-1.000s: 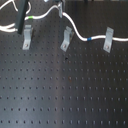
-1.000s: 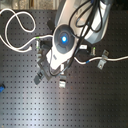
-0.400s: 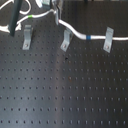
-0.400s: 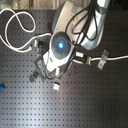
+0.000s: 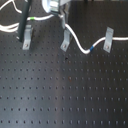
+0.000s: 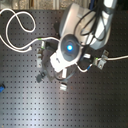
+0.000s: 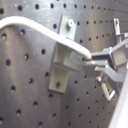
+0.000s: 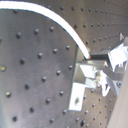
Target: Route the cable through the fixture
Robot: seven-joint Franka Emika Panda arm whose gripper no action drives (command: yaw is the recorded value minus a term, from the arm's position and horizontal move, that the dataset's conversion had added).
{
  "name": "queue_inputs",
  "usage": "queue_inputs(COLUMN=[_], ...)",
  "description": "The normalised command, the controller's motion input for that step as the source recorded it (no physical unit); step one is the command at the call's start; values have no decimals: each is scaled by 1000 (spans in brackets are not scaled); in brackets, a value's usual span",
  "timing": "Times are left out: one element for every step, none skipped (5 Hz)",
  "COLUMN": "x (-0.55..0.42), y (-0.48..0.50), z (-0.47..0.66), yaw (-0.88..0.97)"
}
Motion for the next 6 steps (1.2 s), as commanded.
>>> queue_inputs(x=[-197,-162,-136,-127,-70,1], y=[-166,-47,97,170,116,3], z=[-2,-35,-8,0,0,379], yaw=[-103,17,106,186,89,-9])
